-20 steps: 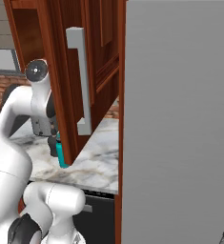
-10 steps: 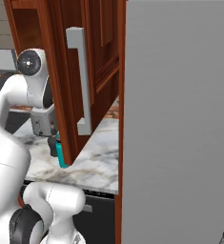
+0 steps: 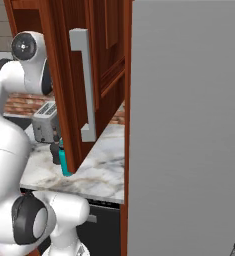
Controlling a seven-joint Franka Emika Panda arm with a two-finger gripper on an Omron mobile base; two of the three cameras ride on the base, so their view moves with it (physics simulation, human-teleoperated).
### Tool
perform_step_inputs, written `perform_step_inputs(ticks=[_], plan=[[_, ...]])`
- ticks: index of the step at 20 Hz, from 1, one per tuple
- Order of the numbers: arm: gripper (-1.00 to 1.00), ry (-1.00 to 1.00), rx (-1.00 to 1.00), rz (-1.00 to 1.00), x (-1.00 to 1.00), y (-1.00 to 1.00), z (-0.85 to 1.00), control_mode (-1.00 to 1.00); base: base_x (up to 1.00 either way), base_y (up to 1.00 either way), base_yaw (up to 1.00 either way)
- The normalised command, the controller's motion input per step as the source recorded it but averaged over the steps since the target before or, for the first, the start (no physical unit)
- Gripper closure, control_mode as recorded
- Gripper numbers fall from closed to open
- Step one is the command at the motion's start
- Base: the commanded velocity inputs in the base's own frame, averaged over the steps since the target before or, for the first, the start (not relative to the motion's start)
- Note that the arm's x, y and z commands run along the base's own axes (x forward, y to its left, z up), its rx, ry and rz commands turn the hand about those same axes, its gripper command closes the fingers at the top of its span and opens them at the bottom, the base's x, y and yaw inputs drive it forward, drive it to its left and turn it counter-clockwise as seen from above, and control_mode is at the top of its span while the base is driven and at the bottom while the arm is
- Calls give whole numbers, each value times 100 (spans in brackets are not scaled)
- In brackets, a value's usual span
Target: Sort all alcoholic drinks to one cabinet, and non-alcoholic drinks to the other.
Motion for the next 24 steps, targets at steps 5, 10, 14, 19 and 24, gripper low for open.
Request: perform_step_inputs(ticks=[5,10,14,19,24], plan=[[100,-1,0,0,84,0,-5,-100,0,0,0],[100,0,0,0,88,0,-5,-100,0,0,0],[100,0,0,0,74,0,-15,-100,0,0,0],[100,0,0,0,71,-3,-25,-100,0,0,0],[100,-6,0,0,37,-11,-4,-100,0,0,0]])
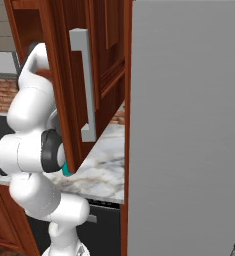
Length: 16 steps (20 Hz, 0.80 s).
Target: Sort all alcoholic drinks to one cabinet, and non-alcoholic drinks to the other.
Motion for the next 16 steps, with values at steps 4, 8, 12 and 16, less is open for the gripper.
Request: perform_step_inputs(ticks=[4,8,12,16], plan=[[100,-4,0,0,15,-10,-20,-100,0,0,0],[100,-6,0,0,1,-3,-23,-100,0,0,0],[100,-6,0,0,0,-3,-27,-100,0,0,0],[-100,-5,0,0,3,-8,-18,-100,0,0,0]])
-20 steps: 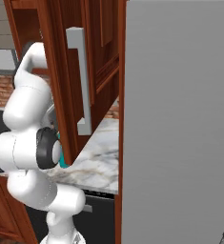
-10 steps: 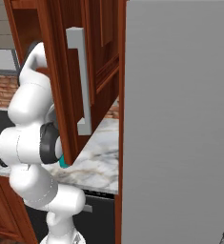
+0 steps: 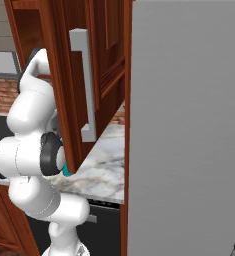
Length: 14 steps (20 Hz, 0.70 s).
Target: Sort all alcoholic drinks to one cabinet, and non-alcoholic drinks to the other.
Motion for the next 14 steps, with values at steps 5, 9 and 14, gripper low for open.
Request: perform_step_inputs(ticks=[5,9,14], plan=[[-100,-5,0,0,0,-5,-1,-100,0,0,0],[-100,0,0,0,0,0,1,-100,0,0,0],[-100,0,0,0,-8,0,26,-100,0,0,0]])
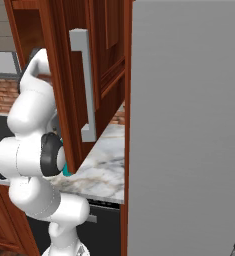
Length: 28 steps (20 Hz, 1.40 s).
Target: Sort all alcoholic drinks to one cabinet, and non-alcoholic drinks to the other.
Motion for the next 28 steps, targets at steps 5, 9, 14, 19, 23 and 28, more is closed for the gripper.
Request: perform_step_inputs(ticks=[5,9,14,19,23,28], plan=[[-100,2,0,-1,-34,0,44,-100,0,0,0],[-100,8,0,-2,-42,0,28,-100,0,0,0],[-100,13,0,-2,-60,8,-2,-100,0,0,0],[-100,11,0,0,-90,18,-26,-100,0,0,0],[-100,8,0,-1,-100,35,-42,-100,0,0,0],[-100,10,0,-4,-100,40,-57,-100,0,0,0]])
